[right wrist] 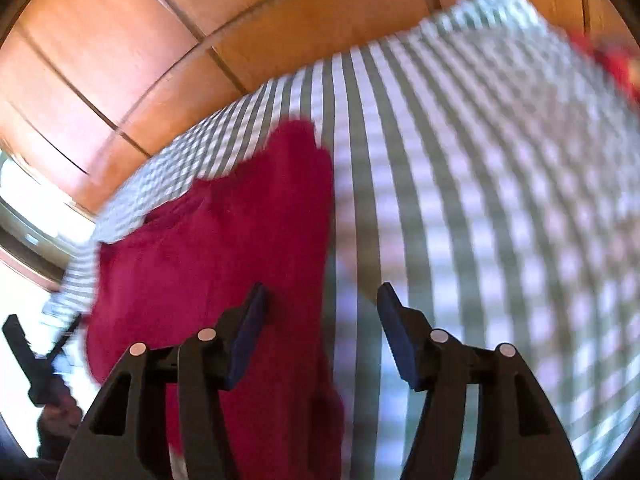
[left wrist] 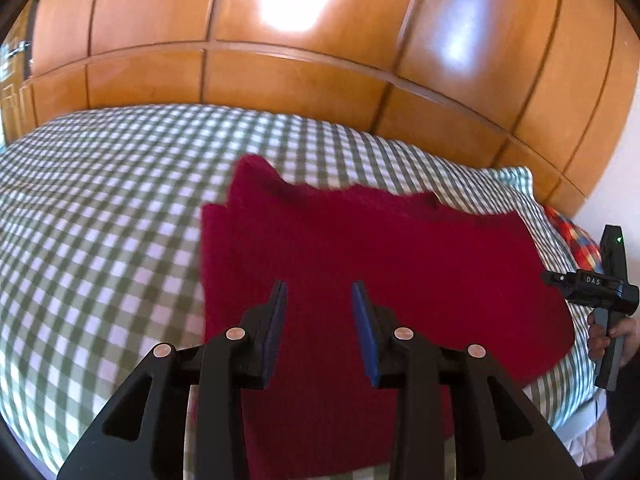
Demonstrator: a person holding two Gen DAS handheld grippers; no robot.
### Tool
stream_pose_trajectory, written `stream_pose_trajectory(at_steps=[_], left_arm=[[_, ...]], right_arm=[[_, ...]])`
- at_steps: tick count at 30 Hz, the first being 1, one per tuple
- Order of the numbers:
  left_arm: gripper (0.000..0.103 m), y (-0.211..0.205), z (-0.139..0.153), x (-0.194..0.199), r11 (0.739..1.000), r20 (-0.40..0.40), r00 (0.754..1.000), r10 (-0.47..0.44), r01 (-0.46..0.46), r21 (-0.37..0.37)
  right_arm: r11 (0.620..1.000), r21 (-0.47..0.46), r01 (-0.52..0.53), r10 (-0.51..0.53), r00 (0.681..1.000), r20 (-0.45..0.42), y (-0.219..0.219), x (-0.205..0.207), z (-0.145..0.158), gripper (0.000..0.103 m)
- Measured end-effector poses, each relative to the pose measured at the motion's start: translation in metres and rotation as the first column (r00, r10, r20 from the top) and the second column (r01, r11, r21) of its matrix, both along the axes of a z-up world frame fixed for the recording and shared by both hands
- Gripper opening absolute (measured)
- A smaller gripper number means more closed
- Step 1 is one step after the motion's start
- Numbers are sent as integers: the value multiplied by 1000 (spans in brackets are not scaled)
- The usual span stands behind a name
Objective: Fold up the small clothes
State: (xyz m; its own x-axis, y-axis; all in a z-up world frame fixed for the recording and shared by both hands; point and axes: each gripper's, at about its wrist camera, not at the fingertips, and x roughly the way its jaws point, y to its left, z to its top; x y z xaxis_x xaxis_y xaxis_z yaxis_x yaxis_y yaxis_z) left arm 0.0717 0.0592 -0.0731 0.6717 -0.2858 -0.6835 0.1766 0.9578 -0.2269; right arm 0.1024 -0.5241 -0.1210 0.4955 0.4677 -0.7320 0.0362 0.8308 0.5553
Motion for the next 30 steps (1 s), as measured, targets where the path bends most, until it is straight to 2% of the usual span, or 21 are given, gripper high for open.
stream_pose_trajectory(at_steps=[3, 6, 8, 10, 13, 15, 18, 21, 23, 30], left_arm=[[32, -2, -16, 6, 1000, -75, 997, -6, 8, 21], [32, 4, -29, 14, 1000, -134, 991, 20, -22, -13], [32, 5, -28, 20, 999, -141, 989, 36, -40, -28], [32, 1, -22, 23, 998, -136, 989, 52, -55, -22], [32, -5, -7, 19, 999, -84, 996, 14, -18, -42], [32, -10, -8, 16, 1000, -88, 996, -16, 13, -25], [32, -10, -16, 13, 1000, -119, 993, -17, 14, -22], [32, -3, -13, 3, 997, -109, 994, -10, 1, -81], [32, 1, -10, -1, 996, -102, 995, -14, 4, -92], [30, 12, -22, 7, 992, -161, 986, -50, 32, -118]], right_arm=[[990, 135, -36, 36, 999, 1, 3, -13, -11, 56], [985, 170, -38, 36, 999, 16, 10, -16, -12, 56], [983, 177, -42, 40, 999, 16, 18, -14, -12, 44], [989, 141, -53, 50, 998, 24, 30, -13, -10, 38], [989, 140, -48, 44, 999, 30, 39, -11, -9, 33], [989, 141, -49, 45, 998, 35, 41, -7, -6, 31], [987, 148, -65, 56, 996, 62, 47, -7, 8, 30], [985, 152, -87, 73, 993, 93, 56, -3, 25, 30], [982, 155, -104, 88, 990, 111, 66, 0, 37, 29], [970, 148, -193, 164, 968, 190, 134, 20, 93, 27]])
